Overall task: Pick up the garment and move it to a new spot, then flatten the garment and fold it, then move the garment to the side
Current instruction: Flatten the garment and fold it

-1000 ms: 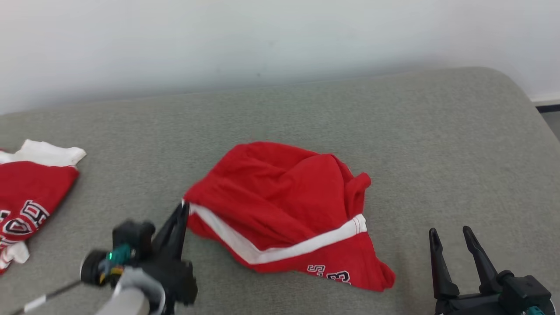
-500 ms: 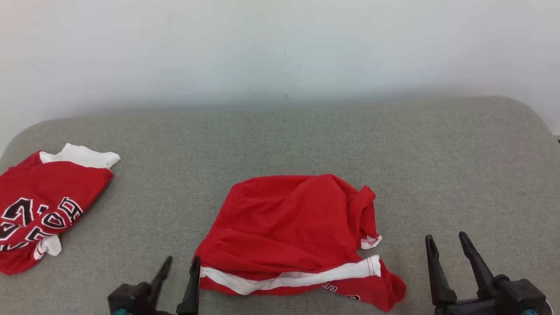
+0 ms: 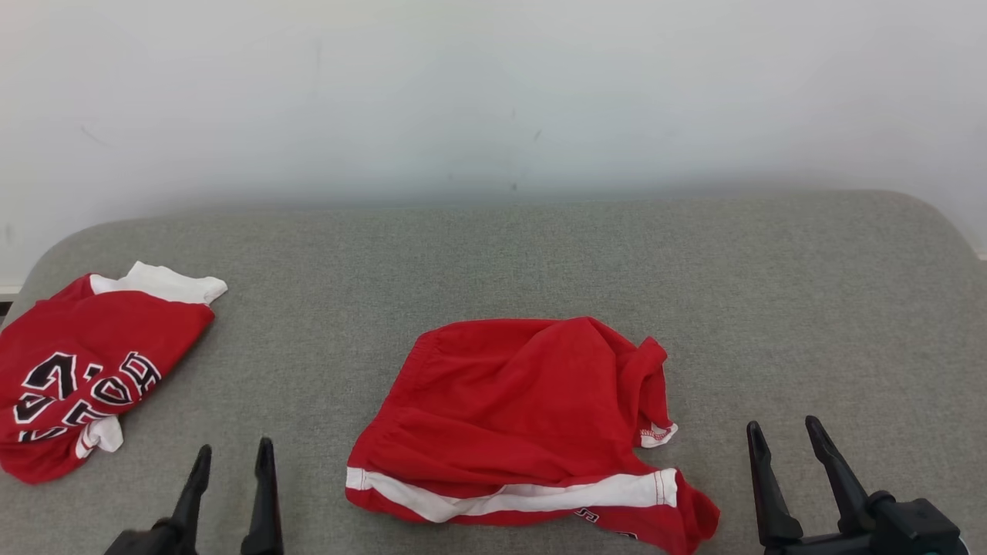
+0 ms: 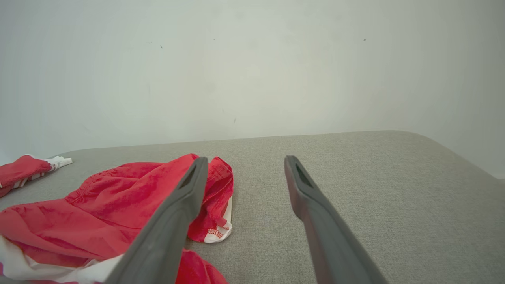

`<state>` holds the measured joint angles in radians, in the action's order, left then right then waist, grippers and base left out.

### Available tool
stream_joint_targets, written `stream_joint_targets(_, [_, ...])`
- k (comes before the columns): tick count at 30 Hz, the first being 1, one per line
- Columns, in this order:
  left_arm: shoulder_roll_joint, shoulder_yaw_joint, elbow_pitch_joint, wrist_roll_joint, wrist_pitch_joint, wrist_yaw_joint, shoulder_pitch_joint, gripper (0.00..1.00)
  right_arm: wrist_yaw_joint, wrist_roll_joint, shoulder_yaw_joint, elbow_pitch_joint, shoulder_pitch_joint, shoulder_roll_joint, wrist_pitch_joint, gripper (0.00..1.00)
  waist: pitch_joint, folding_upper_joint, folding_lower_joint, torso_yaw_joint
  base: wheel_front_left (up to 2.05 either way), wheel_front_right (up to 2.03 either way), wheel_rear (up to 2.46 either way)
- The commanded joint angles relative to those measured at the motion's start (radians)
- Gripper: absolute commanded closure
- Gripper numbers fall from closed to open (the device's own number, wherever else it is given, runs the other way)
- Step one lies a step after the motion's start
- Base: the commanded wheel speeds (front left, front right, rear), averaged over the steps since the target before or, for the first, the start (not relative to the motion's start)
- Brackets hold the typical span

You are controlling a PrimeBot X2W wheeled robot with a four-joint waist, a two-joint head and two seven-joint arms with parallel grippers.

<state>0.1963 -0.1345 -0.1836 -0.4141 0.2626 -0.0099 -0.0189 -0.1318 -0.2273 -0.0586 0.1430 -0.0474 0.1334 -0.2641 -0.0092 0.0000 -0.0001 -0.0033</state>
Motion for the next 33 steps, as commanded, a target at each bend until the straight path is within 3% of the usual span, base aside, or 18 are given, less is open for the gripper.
stream_joint_targets(1, [-0.01, 0.015, 0.009, 0.017, 0.003, -0.006, 0.022, 0.0, 0.002, -0.003, -0.001, -0.002, -0.015, 0.0, -0.001, 0.0, 0.0, 0.0, 0.0001, 0.0, 0.0, 0.0, 0.0])
stream_joint_targets(9, [-0.073, 0.133, 0.077, 0.111, 0.003, -0.043, 0.104, 0.0, 0.002, -0.011, 0.009, 0.004, -0.029, 0.003, -0.001, 0.0, 0.002, 0.0, 0.0001, -0.001, 0.0, 0.0, 0.0])
stream_joint_targets(17, [-0.112, 0.172, 0.09, 0.172, 0.003, -0.077, 0.118, 0.0, 0.002, -0.016, 0.005, 0.013, -0.024, 0.006, -0.001, 0.0, 0.005, 0.0, 0.0001, 0.006, 0.0, 0.0, 0.0])
stream_joint_targets(21, [-0.122, 0.179, 0.086, 0.192, 0.003, -0.089, 0.098, 0.0, 0.002, -0.019, -0.024, 0.025, 0.022, 0.04, -0.001, 0.0, 0.008, 0.0, 0.0001, 0.015, 0.0, 0.0, 0.0])
stream_joint_targets(27, [-0.131, 0.177, 0.075, 0.222, 0.003, -0.102, 0.072, 0.0, 0.002, -0.067, -0.1, 0.141, 0.161, 0.11, 0.022, 0.0, 0.018, 0.0, 0.0001, 0.04, 0.0, 0.0, 0.0])
stream_joint_targets(33, [-0.137, 0.174, 0.068, 0.239, 0.003, -0.111, 0.053, 0.0, 0.002, -0.113, -0.185, 0.291, 0.338, 0.166, 0.127, 0.0, 0.038, 0.0, 0.0001, 0.077, 0.0, 0.0, 0.0])
